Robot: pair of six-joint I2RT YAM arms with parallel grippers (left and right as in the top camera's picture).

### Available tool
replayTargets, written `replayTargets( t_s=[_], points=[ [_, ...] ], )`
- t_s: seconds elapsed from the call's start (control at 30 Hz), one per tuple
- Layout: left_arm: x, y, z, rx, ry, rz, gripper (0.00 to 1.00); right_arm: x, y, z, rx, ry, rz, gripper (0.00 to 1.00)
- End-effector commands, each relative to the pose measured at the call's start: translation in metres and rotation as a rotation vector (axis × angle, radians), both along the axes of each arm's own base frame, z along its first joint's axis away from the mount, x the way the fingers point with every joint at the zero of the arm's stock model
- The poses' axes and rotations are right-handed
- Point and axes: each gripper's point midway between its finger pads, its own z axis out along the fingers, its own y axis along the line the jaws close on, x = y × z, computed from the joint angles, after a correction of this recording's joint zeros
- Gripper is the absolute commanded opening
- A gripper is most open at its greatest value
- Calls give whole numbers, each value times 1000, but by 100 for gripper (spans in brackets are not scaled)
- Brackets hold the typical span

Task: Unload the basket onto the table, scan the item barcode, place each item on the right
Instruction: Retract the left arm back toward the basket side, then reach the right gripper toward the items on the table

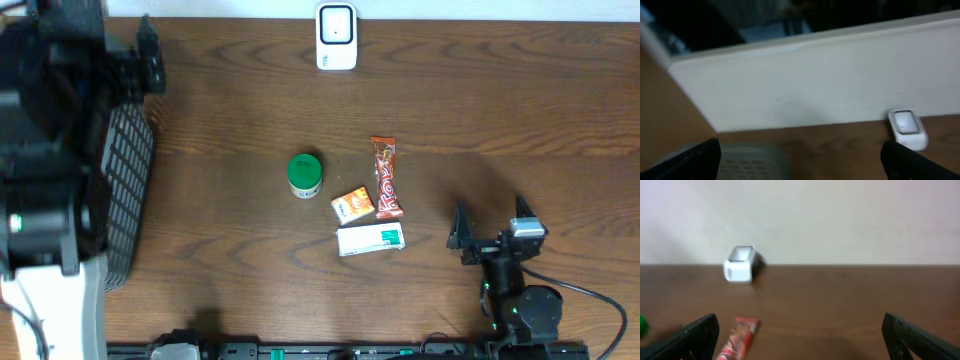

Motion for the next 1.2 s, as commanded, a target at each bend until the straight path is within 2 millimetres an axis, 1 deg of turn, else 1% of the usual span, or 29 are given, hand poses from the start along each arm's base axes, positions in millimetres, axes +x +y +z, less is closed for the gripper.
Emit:
replayTargets(
  t_s=[0.0, 0.07, 0.1, 0.17, 0.23, 0.27, 0.33, 0.43, 0.5, 0.53, 0.6, 0.67, 0.73, 0.77, 0.83, 0.9, 1.03, 1.1, 1.13, 1.17],
  points=[
    [-32, -17, 4, 43, -80, -91, 100, -15, 4, 62, 45, -108, 33, 99],
    [-48, -17, 2, 51, -150, -86, 100, -25, 2, 86, 2, -113, 24, 99],
    [-56, -17, 2, 59, -183, -84, 100, -29, 2, 93, -13, -100, 23, 99],
    [-71, -17, 5, 72, -260, -79, 100, -36, 3, 102, -30, -46, 33, 99],
    [-90, -17, 13, 77, -355, -75, 100, -40, 6, 109, -34, 40, 51, 99],
    [-96, -18, 15, 78, -380, -74, 100, -39, 8, 113, -34, 72, 67, 99],
    [-106, -18, 21, 79, -415, -73, 100, -37, 22, 125, -30, 161, 148, 99],
    [-112, -19, 27, 66, -442, -72, 100, -25, 36, 133, -36, 341, 232, 99],
    [-112, -19, 27, 66, -442, -73, 100, -18, 49, 132, -112, 481, 327, 99],
    [-112, -19, 27, 66, -442, -73, 100, -17, 59, 131, -182, 539, 406, 99],
    [-112, -19, 27, 66, -441, -73, 100, -19, 78, 120, -323, 686, 583, 99],
    [-112, -19, 27, 66, -441, -73, 100, -34, 96, 106, -450, 821, 777, 99],
    [-112, -19, 27, 67, -441, -73, 100, -40, 119, 98, -467, 921, 933, 99],
    [-112, -19, 27, 66, -441, -73, 100, -38, 127, 92, -473, 969, 968, 99],
    [-112, -19, 27, 67, -441, -73, 100, -38, 140, 72, -473, 1075, 1033, 99],
    [-112, -19, 27, 67, -442, -72, 100, -32, 151, 54, -471, 1136, 1073, 99],
    [-112, -19, 27, 67, -442, -72, 100, -19, 158, 12, -476, 1273, 1101, 99],
    [-112, -19, 27, 67, -442, -72, 100, -14, 159, -3, -497, 1314, 1113, 99],
    [-112, -19, 27, 67, -442, -72, 100, -12, 162, -12, -500, 1338, 1135, 99],
    [-112, -19, 27, 67, -442, -72, 100, -12, 164, -16, -509, 1344, 1154, 99]
  ],
)
